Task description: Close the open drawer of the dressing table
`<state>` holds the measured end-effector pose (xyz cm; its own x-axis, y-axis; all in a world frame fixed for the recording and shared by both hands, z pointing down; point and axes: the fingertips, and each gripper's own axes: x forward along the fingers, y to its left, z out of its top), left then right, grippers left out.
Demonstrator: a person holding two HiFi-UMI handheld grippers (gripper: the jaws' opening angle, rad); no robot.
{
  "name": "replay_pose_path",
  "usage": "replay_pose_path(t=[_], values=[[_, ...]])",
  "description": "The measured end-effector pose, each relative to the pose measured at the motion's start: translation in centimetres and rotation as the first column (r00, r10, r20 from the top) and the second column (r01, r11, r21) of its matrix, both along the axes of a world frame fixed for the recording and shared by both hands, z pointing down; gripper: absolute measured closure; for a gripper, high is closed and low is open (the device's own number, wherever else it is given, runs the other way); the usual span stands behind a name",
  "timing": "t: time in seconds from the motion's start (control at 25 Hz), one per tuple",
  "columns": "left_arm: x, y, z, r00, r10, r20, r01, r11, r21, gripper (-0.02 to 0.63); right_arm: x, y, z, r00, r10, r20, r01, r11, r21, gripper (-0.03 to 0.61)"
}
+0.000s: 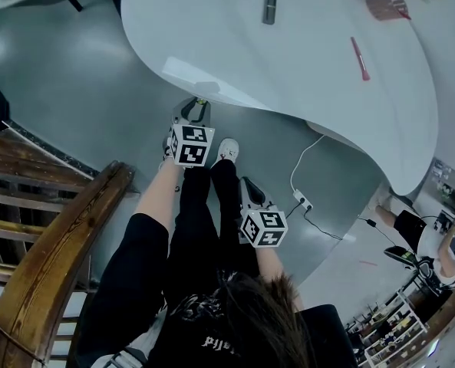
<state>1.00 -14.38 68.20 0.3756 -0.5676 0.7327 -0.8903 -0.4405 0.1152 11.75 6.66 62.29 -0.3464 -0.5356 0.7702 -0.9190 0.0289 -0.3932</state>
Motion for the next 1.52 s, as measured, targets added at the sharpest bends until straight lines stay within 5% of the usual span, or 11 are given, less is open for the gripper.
replay_pose_path(t=[0.56,1.52], values=[[0.7,-2.0,-0.2,1.0,-0.016,-0.018,0.017,0.997,0.069,0.495,2.4,-1.7,-0.9,0.993,0.12,-0.009,-0.119,0.99,0.07,0.552],[2.1,-5.3,-0.1,0.999,-0.034,-0.031,0.041,0.972,0.23,0.497,2.5,-1.7,1.3,0.995,0.097,-0.008,-0.096,0.993,0.067,0.552]])
